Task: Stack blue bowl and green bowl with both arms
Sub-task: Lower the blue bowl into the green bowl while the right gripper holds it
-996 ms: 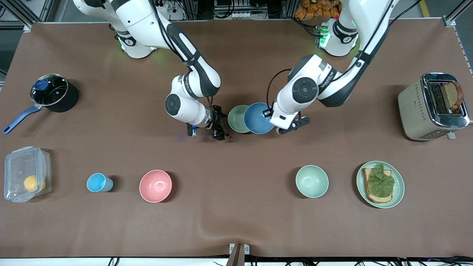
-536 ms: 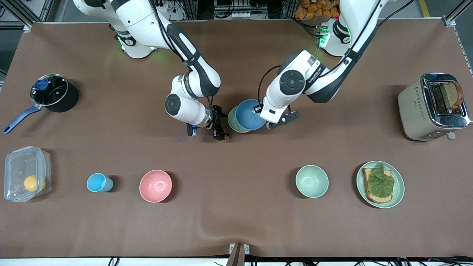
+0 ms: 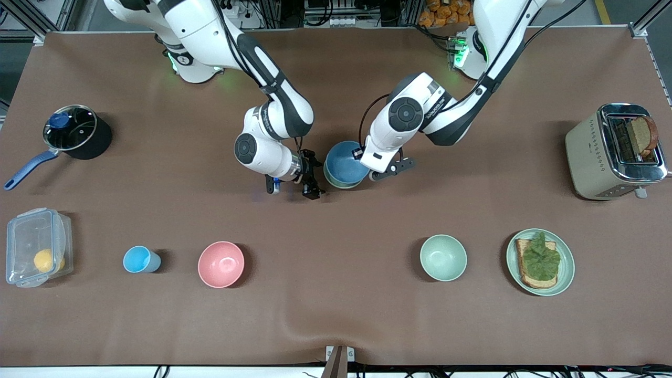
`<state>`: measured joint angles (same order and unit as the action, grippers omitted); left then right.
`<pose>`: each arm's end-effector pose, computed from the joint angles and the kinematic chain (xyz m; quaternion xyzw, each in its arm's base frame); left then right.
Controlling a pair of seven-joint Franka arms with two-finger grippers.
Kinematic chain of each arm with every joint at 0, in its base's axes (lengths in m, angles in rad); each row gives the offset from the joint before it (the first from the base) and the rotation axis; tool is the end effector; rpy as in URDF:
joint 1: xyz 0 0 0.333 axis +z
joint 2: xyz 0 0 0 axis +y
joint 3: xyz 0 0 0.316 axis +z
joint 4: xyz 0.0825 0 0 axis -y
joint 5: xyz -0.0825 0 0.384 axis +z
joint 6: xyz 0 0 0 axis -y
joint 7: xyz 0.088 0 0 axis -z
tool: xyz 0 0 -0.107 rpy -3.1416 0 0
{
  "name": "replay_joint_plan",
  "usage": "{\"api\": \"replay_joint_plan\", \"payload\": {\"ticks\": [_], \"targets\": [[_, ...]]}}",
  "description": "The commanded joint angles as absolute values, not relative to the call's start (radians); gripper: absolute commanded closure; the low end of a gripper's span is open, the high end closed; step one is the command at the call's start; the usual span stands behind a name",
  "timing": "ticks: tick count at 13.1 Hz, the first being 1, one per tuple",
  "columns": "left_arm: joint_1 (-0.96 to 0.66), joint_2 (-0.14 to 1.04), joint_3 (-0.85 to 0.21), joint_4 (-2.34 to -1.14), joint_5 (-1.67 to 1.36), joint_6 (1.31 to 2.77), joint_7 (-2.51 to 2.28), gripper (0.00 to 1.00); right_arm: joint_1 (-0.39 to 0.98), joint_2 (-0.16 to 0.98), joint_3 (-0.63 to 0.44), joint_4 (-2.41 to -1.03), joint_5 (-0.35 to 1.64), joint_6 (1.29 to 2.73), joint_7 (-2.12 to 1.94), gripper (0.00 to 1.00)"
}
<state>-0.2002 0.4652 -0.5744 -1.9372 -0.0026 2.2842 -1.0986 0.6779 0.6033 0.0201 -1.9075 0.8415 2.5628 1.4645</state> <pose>0.4511 -0.4185 0.2760 0.9751 0.1822 -0.1136 0.0554 0.4900 0.3957 0.1796 -0.7182 0.6537 0.1991 0.1313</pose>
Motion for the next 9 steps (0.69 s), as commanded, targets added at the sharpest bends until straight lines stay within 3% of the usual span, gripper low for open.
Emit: {"api": "replay_joint_plan", "payload": {"ticks": [1,9], "targets": [[-0.215,0.497,-0.574,-1.936,0.028,2.338,-1.115,1.00,0.681,0.600,0.021,-1.908,0.864,2.566,1.465,0.00],[-0.222,0.540,-0.574,-1.931,0.058,2.365,-1.117,1.00,0.681,0.598,0.021,-1.908,0.864,2.566,1.465,0.00]]}}
